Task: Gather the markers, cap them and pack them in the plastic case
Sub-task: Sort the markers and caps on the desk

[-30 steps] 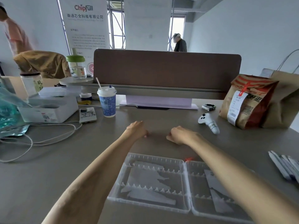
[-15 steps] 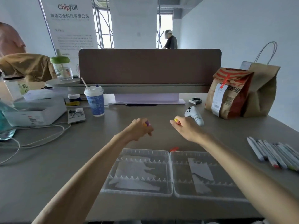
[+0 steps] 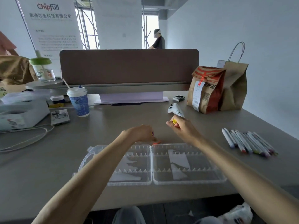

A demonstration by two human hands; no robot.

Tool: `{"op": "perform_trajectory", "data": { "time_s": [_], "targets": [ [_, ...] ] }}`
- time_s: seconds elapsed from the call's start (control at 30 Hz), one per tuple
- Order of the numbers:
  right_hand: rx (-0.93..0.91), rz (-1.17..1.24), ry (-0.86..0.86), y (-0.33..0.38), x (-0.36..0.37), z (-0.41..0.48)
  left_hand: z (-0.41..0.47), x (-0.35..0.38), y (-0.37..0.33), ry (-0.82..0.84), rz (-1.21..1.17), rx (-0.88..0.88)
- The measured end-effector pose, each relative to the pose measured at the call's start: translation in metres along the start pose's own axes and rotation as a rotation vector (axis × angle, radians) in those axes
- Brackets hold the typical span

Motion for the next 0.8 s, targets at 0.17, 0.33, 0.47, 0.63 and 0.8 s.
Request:
{"op": "perform_trajectory", "data": {
  "time_s": [0.17, 0.33, 0.47, 0.63, 0.8],
  "targets": [
    [0.041, 0.013, 0.112, 0.002, -0.008, -0.009, -0.001, -0.008, -0.016, 0.097, 0.134, -0.032],
    [0.156, -0.014, 0.090, -0.003, -0.005, -0.008, 0.000, -0.006, -0.011, 0.023, 0.089, -0.044],
    [0.288, -0.007, 0.005, -0.016, -0.011, -0.011, 0.011, -0.006, -0.015, -0.156, -0.187, 0.027],
    [0.366, -0.140, -0.070, -0.060, -0.042, -0.022, 0.052, 0.000, -0.079, -0.270, -0.508, 0.105],
    [0.459, -0.222, 0.040, -0.144, -0.080, -0.025, 0.110, 0.021, -0.152, -0.216, -0.472, 0.269]
  ]
}}
Point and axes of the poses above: each hand's wrist, its own z-axis towards the middle knuckle, its own x-axis out of the palm, y = z × x, the point moved 1 cm from there along z, towards the middle knuckle, and after that the axes turned 7 degrees about -z, right-handed, at the moved point
